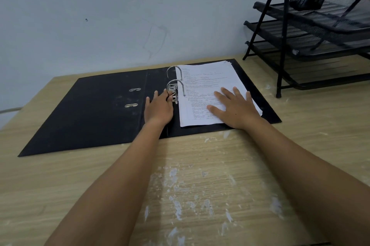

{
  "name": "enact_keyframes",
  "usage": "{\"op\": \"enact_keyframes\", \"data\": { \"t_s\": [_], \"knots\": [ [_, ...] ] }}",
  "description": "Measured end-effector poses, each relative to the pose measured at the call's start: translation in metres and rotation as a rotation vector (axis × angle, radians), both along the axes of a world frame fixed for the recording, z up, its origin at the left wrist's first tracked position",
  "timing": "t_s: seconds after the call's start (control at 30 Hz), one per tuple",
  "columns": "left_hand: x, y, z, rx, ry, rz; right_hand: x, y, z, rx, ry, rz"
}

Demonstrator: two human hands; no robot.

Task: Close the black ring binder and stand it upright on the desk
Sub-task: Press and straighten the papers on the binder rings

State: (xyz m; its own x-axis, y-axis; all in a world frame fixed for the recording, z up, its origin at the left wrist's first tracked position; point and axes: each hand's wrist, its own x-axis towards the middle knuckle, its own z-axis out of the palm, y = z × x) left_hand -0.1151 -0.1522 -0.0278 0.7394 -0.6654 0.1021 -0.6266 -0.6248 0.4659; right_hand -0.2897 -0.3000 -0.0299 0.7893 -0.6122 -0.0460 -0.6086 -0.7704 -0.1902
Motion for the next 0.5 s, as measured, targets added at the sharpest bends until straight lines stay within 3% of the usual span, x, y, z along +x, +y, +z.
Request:
{"op": "enact_keyframes", "data": {
  "t_s": [0.5],
  "knots": [
    [-0.003,0.036,0.005,0.165,-0.062,-0.148,0.000,0.020,0.009,0.034,0.039,-0.014]
  ]
}}
